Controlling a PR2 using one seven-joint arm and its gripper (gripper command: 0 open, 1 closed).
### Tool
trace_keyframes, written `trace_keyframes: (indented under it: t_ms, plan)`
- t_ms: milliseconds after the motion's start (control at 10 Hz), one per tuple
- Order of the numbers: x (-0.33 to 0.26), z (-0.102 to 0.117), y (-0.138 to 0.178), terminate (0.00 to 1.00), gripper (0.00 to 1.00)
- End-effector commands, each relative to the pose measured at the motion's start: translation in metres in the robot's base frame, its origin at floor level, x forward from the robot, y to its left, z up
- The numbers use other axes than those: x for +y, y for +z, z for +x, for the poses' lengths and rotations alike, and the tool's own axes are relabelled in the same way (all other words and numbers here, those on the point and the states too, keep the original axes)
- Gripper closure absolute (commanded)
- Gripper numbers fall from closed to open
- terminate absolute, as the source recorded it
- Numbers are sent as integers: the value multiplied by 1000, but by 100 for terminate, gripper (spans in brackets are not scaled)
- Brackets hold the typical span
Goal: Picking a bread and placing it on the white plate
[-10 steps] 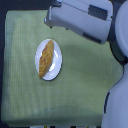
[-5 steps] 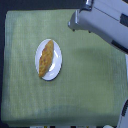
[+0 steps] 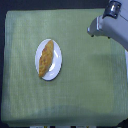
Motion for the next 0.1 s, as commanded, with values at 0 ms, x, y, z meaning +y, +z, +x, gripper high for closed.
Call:
trace_keyframes:
  t_ms: [0]
  plan:
    - [-33, -4, -3, 100, 0]
